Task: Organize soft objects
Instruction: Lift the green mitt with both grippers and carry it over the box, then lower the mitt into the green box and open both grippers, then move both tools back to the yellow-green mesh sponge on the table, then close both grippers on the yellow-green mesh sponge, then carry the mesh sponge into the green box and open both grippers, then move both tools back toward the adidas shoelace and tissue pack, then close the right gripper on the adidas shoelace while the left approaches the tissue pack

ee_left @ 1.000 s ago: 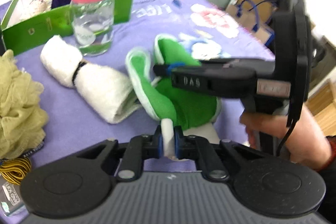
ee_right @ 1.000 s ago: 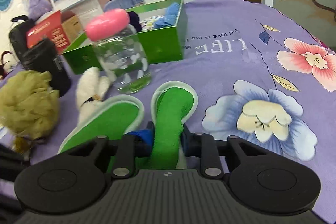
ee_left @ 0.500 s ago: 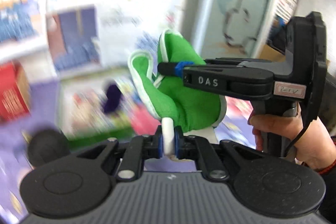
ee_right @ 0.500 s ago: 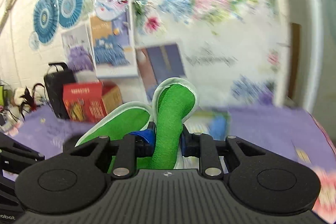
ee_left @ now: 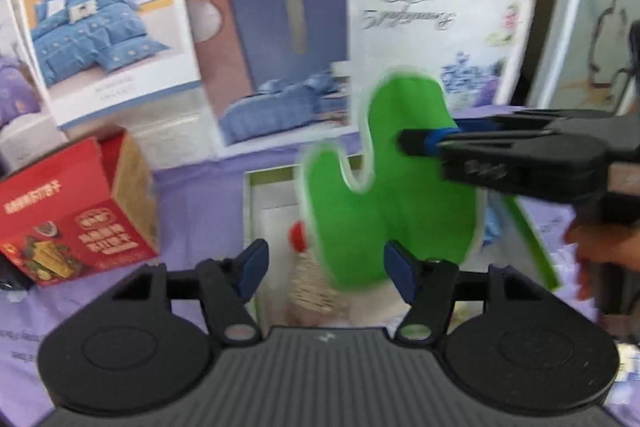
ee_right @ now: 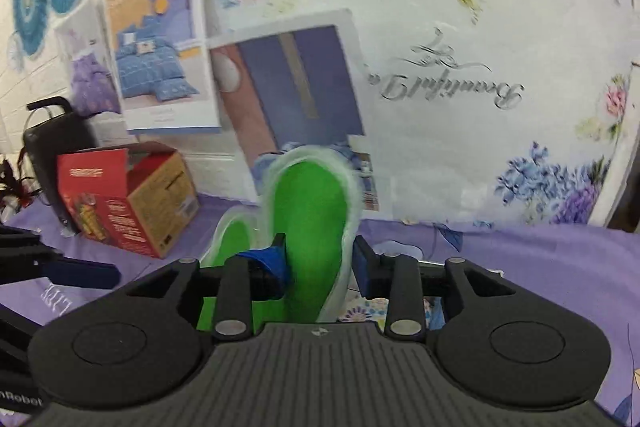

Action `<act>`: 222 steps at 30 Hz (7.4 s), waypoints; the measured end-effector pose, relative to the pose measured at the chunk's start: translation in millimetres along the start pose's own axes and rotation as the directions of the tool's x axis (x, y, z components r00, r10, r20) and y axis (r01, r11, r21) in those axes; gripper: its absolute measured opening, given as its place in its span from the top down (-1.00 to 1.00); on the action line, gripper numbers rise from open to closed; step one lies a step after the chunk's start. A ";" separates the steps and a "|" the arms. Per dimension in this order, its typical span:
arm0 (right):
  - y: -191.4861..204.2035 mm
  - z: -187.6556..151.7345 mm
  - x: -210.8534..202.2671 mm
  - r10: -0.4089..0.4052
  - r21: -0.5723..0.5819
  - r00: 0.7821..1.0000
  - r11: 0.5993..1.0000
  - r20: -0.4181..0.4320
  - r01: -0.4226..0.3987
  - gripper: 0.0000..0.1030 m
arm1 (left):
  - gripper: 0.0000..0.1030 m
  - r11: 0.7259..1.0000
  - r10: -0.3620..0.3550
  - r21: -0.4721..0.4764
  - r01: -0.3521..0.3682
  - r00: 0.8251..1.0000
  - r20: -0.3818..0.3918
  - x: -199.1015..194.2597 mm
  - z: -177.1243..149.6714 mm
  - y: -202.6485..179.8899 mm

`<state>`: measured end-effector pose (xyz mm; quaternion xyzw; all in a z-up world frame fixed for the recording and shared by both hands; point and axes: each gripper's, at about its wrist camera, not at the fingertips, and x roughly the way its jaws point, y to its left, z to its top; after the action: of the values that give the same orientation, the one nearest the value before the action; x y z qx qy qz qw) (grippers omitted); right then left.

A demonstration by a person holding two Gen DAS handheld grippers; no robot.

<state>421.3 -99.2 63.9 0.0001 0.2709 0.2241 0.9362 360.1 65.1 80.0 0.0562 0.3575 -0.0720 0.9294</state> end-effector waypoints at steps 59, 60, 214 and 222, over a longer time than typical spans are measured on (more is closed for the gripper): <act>134.0 -222.2 -177.7 0.084 0.001 0.993 0.996 -0.088 -0.085 0.20 | -0.99 0.974 0.025 -0.227 -0.019 0.999 0.024 -162.6 -235.7 23.2; 138.9 -219.5 -174.5 0.099 -0.012 0.991 0.995 -0.086 -0.100 0.20 | -0.99 0.970 0.015 -0.244 -0.008 1.000 0.026 -160.2 -228.7 26.2; 223.5 -215.1 -79.9 0.241 -0.113 0.939 0.955 -0.245 -0.275 0.16 | -0.99 0.890 0.103 -0.427 -0.160 0.983 -0.154 -153.4 -261.6 110.3; 172.3 -213.7 -89.1 0.044 -0.126 0.968 0.989 -0.248 -0.077 0.15 | -0.99 0.942 0.035 -0.327 -0.077 0.991 -0.131 -151.2 -263.6 82.3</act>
<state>173.6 -7.5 -52.3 -0.0823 0.3684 0.2685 0.8862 90.3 201.3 -8.5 -0.0861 0.4196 0.0191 0.9034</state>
